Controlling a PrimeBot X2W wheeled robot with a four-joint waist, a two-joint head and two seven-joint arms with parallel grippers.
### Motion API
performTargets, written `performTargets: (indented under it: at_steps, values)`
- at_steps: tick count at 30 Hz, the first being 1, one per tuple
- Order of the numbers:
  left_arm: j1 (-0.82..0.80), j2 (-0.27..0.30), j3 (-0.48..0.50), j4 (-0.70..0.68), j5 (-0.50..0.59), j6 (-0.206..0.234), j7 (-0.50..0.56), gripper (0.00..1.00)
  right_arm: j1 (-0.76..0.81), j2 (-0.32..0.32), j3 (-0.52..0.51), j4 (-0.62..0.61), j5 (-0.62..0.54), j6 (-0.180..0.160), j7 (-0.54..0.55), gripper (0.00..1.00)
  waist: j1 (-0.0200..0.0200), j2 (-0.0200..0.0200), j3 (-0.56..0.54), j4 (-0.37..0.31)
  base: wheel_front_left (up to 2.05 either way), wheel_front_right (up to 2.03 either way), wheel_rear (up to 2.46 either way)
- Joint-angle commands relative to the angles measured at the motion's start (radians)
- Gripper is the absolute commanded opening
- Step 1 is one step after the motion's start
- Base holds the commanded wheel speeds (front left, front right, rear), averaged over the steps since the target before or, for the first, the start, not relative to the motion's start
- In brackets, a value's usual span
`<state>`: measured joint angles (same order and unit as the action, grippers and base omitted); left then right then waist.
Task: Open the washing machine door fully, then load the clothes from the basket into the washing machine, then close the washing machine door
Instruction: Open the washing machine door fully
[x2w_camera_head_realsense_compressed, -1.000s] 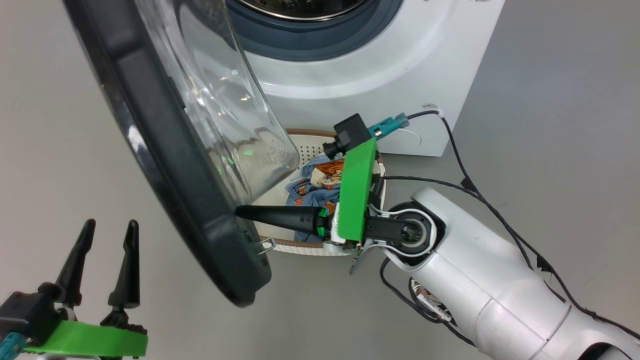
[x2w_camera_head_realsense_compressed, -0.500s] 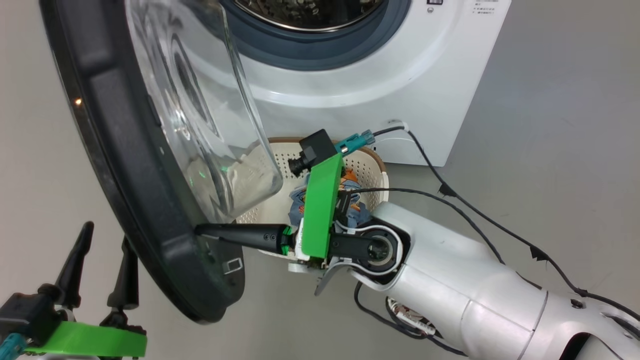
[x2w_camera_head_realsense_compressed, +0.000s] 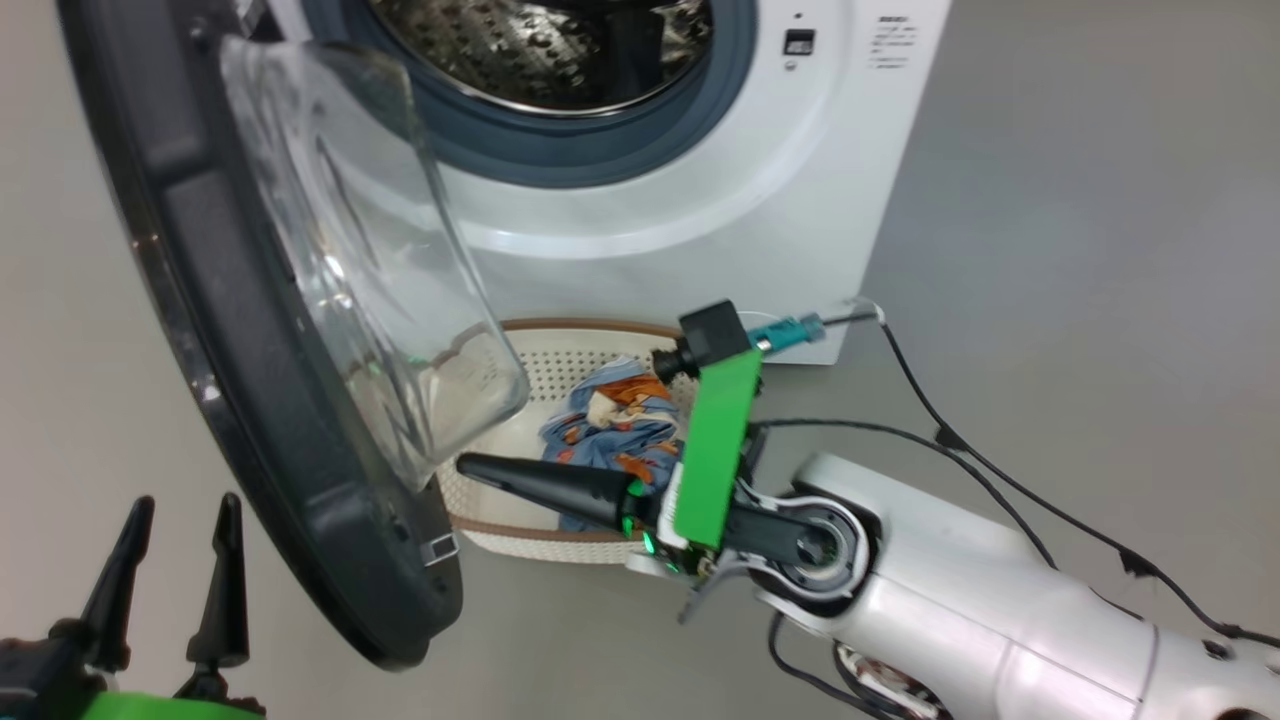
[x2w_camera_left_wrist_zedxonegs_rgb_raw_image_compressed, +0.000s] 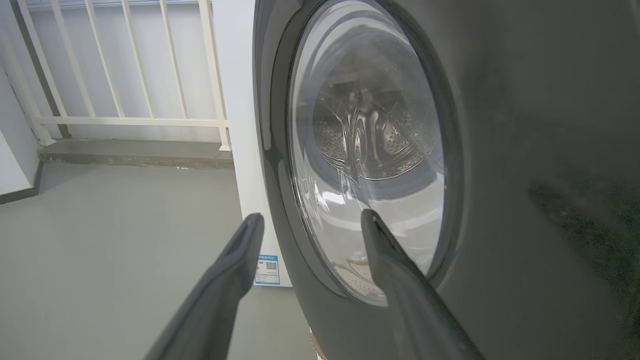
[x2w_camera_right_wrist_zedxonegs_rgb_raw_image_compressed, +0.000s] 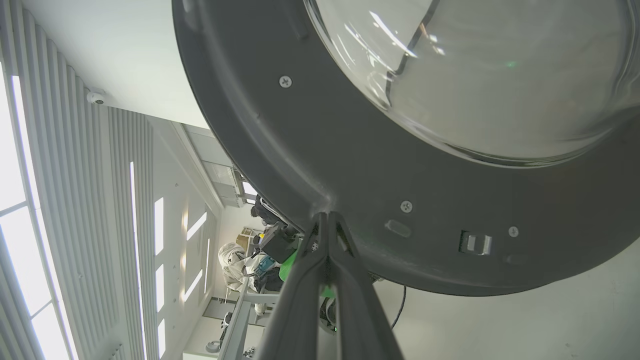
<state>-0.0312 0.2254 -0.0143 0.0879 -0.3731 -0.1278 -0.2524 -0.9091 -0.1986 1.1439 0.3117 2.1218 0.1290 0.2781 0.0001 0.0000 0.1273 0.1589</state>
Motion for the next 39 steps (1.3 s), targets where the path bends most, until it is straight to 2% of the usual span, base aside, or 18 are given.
performTargets:
  at_steps: [1,13,26,27,28,29,30,31,34,39]
  values:
    - [-0.008,0.024,0.045,-0.027,0.009,-0.003,-0.009,1.00,0.035,-0.001,-0.013,-0.043,0.010,0.002,-0.022,0.00,-0.0001,0.0000,-0.022,-0.029,0.00,0.00,0.00]
    - [0.039,0.000,0.075,-0.047,0.042,-0.003,-0.009,1.00,0.157,-0.139,-0.019,-0.213,0.011,0.002,-0.179,0.00,-0.0001,0.0000,-0.075,-0.083,0.00,0.00,0.00]
    - [0.107,-0.030,0.136,-0.053,0.075,-0.003,-0.009,1.00,0.349,-0.274,-0.116,-0.397,-0.011,0.002,-0.376,0.02,-0.0001,0.0000,-0.128,-0.128,0.00,0.00,0.00]
    - [0.111,-0.032,0.140,-0.056,0.076,-0.003,-0.009,1.00,0.363,-0.282,-0.125,-0.409,-0.014,0.002,-0.387,0.08,-0.0001,0.0000,-0.128,-0.129,0.00,0.00,0.00]
    - [0.115,-0.033,0.143,-0.058,0.077,-0.003,-0.009,1.00,0.376,-0.289,-0.134,-0.418,-0.018,0.002,-0.398,0.19,-0.0001,0.0000,-0.128,-0.131,0.00,0.00,0.00]
    - [0.118,-0.035,0.146,-0.061,0.078,-0.003,-0.009,1.00,0.388,-0.294,-0.144,-0.425,-0.022,0.002,-0.412,0.38,-0.0001,0.0000,-0.128,-0.133,0.00,0.00,0.00]
    - [0.122,-0.036,0.149,-0.063,0.080,-0.003,-0.009,1.00,0.399,-0.298,-0.156,-0.431,-0.029,0.002,-0.428,0.96,-0.0001,0.0000,-0.128,-0.135,0.00,0.00,0.00]
    - [0.125,-0.038,0.152,-0.064,0.080,-0.003,-0.009,1.00,0.410,-0.302,-0.165,-0.435,-0.037,0.002,-0.444,1.00,-0.0001,0.0000,-0.128,-0.138,0.00,0.00,0.00]
    - [0.133,-0.046,0.157,-0.068,0.083,-0.003,-0.009,1.00,0.436,-0.310,-0.192,-0.436,-0.069,0.002,-0.487,1.00,-0.0001,0.0000,-0.127,-0.143,0.00,0.00,0.00]
    - [0.137,-0.055,0.162,-0.072,0.086,-0.003,-0.009,1.00,0.458,-0.320,-0.260,-0.356,-0.239,0.002,-0.537,1.00,-0.0001,0.0000,-0.126,-0.154,0.00,0.00,0.00]
